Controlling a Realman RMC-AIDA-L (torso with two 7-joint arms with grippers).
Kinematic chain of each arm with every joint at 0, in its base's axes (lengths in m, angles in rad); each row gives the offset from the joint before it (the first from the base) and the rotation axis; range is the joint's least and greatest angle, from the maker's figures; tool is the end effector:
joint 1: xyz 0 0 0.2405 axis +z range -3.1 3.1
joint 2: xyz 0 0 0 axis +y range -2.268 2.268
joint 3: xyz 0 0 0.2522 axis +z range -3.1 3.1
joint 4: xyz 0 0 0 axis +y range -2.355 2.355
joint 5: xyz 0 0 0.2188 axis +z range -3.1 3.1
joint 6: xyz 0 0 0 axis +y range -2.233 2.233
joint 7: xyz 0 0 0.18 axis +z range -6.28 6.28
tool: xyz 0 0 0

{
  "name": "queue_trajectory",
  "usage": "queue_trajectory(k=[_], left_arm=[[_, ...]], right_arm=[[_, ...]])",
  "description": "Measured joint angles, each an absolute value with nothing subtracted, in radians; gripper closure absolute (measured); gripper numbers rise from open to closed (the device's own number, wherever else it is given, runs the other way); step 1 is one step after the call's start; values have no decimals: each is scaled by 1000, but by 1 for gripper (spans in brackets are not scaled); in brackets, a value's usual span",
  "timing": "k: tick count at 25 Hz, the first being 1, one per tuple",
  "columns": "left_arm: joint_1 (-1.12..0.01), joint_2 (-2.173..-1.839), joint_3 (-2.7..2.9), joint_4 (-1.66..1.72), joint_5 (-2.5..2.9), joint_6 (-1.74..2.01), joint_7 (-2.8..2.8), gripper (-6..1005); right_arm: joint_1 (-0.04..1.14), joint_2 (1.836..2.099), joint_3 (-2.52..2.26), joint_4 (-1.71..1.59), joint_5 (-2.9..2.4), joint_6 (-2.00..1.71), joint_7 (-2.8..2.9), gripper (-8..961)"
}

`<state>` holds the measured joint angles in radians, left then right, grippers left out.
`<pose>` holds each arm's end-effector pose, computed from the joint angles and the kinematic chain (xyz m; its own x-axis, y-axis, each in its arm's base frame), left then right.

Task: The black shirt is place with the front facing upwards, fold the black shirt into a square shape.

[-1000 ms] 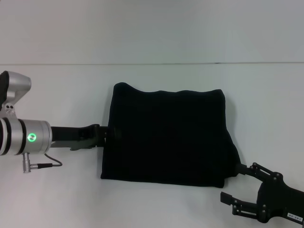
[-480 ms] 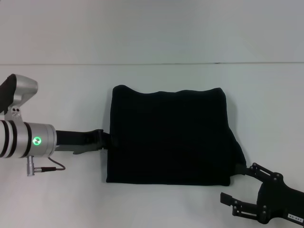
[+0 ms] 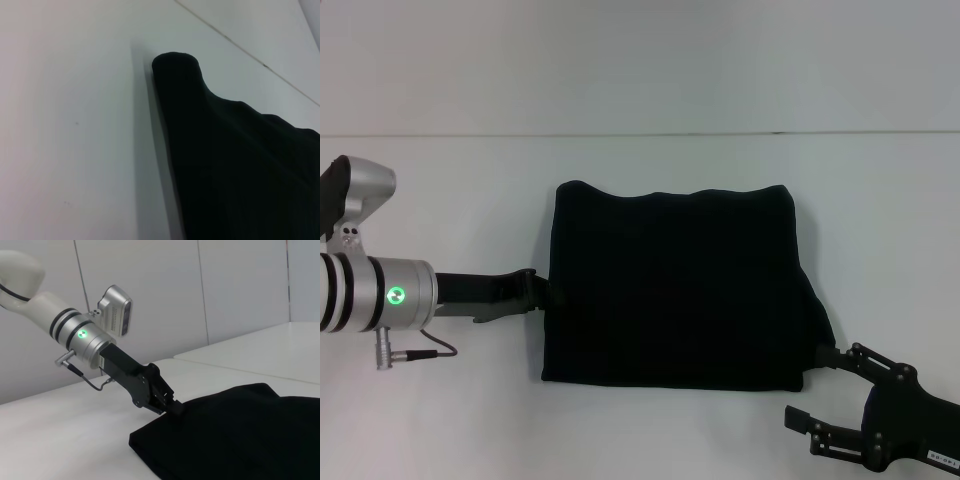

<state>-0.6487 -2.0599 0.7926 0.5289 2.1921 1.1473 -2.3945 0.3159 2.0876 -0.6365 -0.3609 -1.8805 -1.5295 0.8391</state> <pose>-0.2860 0.3927 -0.0628 0.1178 0.9065 0.4054 0.9925 -0.1207 -0.0186 0.3142 0.2655 -0.0668 0.7734 -0.2236 -0.5932 -0.4614 -0.8403 -0.2848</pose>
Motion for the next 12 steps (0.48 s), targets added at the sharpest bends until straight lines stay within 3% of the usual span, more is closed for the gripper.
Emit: queue_trajectory(k=[12], left_arm=[[-582,-2042,771,562,2177,1173,-2388,894]], right_arm=[[316,2089,-623,-361,-1874,-1530,839,8]])
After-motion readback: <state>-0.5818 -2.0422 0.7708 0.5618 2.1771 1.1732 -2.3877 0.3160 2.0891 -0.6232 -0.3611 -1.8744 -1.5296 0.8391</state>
